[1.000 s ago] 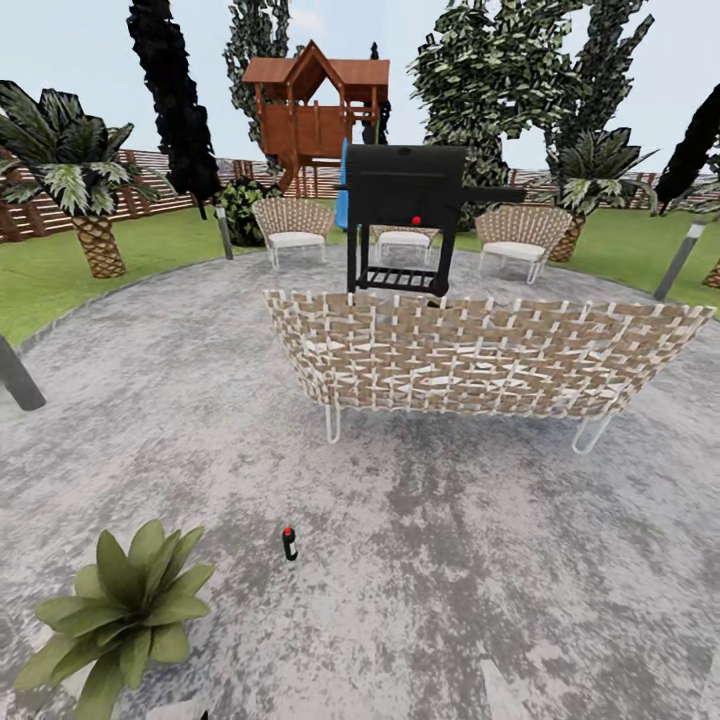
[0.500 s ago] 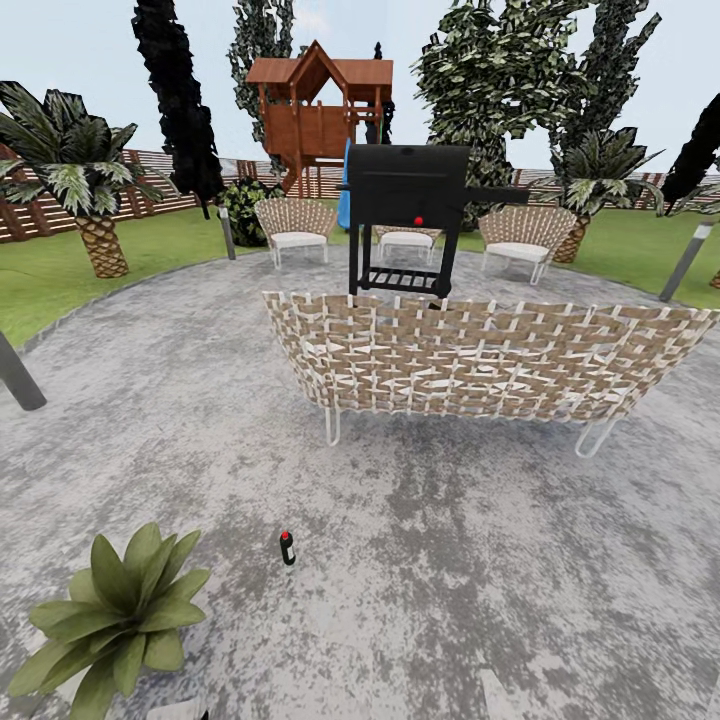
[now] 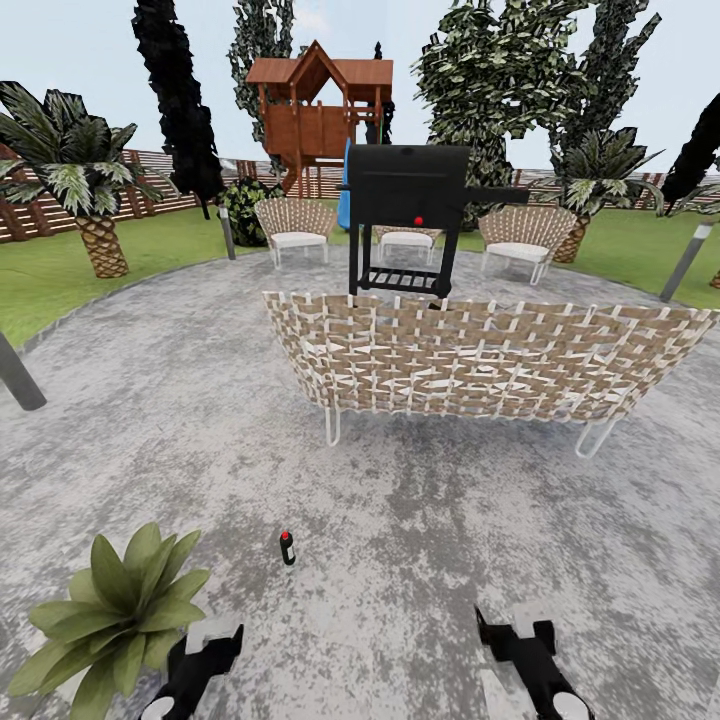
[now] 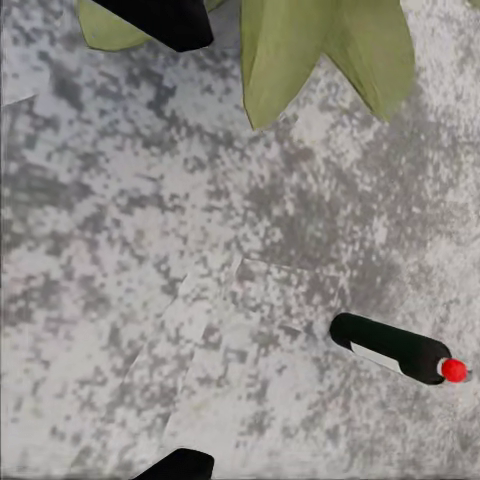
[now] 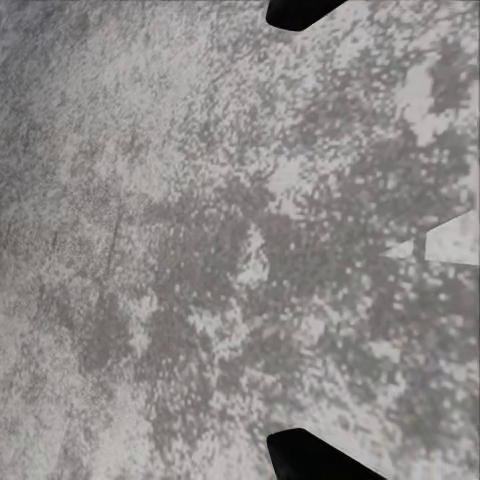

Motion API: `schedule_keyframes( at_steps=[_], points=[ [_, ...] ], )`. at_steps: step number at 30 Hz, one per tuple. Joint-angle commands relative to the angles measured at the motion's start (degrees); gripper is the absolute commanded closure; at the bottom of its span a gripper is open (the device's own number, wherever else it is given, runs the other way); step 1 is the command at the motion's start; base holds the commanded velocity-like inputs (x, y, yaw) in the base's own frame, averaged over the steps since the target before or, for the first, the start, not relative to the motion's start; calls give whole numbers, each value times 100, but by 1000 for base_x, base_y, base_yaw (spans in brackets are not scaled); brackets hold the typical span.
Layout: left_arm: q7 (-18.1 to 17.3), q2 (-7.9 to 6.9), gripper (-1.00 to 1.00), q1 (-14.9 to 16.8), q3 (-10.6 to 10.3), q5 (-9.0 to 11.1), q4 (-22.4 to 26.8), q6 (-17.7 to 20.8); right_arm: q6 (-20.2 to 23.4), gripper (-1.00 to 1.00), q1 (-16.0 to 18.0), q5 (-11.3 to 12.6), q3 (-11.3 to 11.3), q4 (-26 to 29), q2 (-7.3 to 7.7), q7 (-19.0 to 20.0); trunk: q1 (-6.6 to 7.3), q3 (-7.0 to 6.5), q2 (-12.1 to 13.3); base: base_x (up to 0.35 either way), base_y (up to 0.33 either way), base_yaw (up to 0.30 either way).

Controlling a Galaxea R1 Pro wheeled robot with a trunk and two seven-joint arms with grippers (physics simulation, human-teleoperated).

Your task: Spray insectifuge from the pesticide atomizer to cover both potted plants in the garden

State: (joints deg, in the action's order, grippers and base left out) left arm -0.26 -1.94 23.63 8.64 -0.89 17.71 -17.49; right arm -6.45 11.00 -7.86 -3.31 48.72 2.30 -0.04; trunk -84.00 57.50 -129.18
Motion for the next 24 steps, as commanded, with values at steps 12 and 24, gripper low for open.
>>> schedule_keyframes(
  at_steps=[12, 24],
  points=[
    [-30, 35, -100, 206, 23, -47, -5, -17, 449, -100, 217, -72, -17, 204, 21, 404, 1, 5, -2, 0, 0, 0],
    [-38, 21, -100, 161, 22, -43, 1, -53, 452, -100, 219, -67, -3, 209, 8, 400, 1, 5, -2, 89, -88, 0]
  ],
)
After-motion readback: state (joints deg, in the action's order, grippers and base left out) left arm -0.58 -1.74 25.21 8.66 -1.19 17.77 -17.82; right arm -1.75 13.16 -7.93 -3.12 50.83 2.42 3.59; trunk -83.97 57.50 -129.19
